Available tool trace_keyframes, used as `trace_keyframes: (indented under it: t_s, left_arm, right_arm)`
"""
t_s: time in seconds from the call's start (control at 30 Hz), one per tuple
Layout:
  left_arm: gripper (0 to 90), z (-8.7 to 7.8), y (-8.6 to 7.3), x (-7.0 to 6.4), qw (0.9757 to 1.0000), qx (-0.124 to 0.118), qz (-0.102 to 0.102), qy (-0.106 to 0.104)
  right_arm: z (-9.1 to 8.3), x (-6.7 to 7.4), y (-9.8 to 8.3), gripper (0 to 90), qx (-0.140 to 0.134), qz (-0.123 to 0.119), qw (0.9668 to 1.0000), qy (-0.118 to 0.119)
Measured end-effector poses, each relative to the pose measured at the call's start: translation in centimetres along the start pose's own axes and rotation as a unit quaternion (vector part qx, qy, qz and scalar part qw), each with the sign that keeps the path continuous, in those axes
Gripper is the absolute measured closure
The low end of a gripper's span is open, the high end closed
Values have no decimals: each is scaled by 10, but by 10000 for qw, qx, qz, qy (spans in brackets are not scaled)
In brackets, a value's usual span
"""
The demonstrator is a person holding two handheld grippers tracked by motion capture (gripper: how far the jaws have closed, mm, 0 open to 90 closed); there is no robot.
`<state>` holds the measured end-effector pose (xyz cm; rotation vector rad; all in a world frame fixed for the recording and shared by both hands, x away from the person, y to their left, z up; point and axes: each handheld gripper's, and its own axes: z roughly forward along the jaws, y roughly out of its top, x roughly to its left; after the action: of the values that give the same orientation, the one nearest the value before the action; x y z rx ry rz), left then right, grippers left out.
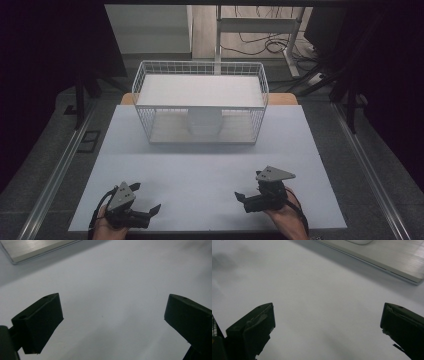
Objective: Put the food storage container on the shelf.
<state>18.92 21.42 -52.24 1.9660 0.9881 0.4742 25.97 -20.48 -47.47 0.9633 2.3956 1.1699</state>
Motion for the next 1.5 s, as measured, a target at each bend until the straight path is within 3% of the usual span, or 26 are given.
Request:
trace_keyframes:
  t_s: [0.3, 0.93, 1.37, 1.5]
  left_arm:
    - [14, -12, -7, 8, 9997, -9, -102, 199]
    - [14, -36, -27, 27, 9975, -33, -281, 649]
    - [12, -41, -36, 33, 9964, 37, -421, 740]
    - [13, -40, -36, 34, 9960, 69, -472, 752]
  right_arm:
    - [-15, -6, -11, 0, 25, -64, 9998, -177]
    - [-56, -28, -51, 0, -2, 352, 9969, -704]
    - [-65, -36, -76, 0, 163, 536, 9947, -861]
    - [-65, -39, -82, 0, 326, 585, 9938, -888]
